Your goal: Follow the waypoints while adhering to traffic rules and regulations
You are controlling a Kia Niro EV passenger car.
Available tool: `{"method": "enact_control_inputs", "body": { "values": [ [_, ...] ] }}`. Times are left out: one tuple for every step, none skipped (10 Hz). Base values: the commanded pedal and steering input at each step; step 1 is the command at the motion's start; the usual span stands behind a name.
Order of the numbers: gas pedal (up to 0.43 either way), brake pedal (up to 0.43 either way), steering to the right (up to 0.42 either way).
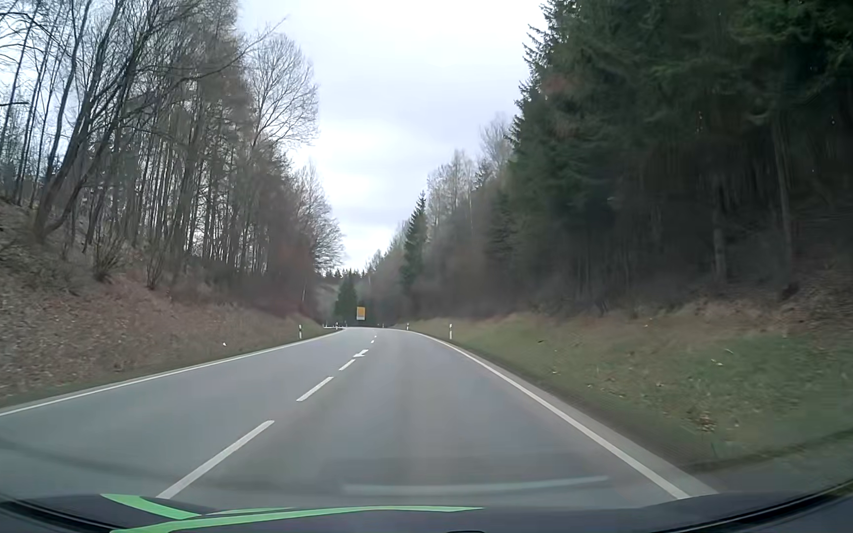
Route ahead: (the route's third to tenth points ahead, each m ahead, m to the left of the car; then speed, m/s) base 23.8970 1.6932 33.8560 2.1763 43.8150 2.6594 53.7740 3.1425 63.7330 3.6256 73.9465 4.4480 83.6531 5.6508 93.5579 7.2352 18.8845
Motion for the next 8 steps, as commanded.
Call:
{"method": "enact_control_inputs", "body": {
  "values": [
    [0.169, 0.000, -0.006],
    [0.169, 0.000, -0.006],
    [0.169, 0.000, -0.006],
    [0.169, 0.000, -0.006],
    [0.169, 0.000, -0.006],
    [0.169, 0.000, -0.006],
    [0.169, 0.000, -0.006],
    [0.169, 0.000, -0.006]
  ]
}}
